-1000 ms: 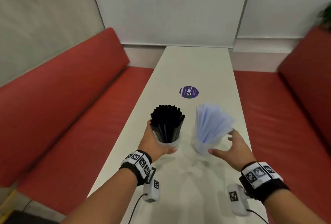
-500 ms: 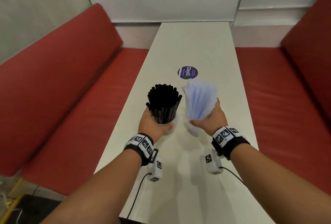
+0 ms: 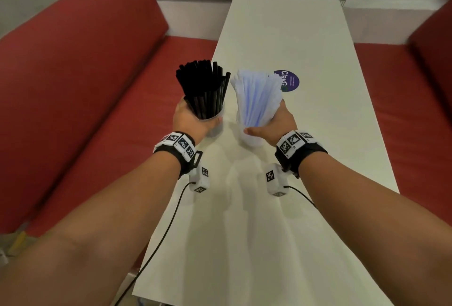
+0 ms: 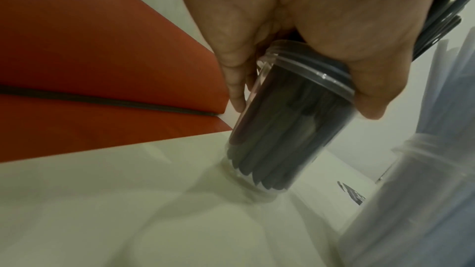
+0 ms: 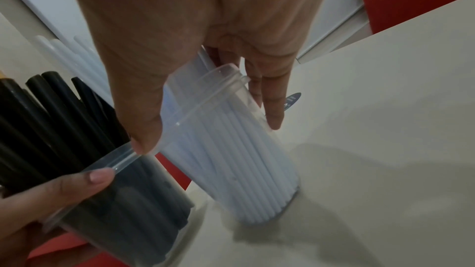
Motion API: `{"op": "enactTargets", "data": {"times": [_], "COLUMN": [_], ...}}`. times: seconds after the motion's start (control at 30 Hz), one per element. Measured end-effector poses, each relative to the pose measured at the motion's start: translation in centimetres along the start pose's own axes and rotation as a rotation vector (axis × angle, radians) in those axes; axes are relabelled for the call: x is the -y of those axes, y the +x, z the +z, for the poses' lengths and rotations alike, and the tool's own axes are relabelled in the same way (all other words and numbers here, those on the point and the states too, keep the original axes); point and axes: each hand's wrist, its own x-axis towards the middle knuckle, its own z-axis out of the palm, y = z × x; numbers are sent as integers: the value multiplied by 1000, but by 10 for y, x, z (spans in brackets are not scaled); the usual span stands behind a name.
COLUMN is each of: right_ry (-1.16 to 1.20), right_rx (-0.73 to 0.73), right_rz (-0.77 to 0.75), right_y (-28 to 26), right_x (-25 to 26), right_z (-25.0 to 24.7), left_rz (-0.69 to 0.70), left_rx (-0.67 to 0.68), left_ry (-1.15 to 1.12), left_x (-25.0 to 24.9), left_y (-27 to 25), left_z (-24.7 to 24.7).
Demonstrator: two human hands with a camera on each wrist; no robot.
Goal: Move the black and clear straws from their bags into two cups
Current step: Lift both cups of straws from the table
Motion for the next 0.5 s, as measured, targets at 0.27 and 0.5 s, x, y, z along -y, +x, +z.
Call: {"op": "enactTargets", "data": {"times": [0.27, 0.5], "right_ry": [-16, -33], "right_rx": [-42, -10], "right_rz": [28, 59], "right_y": [36, 58], "right_x": [11, 16], "right_z": [19, 27], "left_rz": [-14, 13], "left_rx": [21, 4], "left_ry": [3, 31], "left_x": [25, 33], "left_y": [46, 57], "left_z": [19, 17]}}
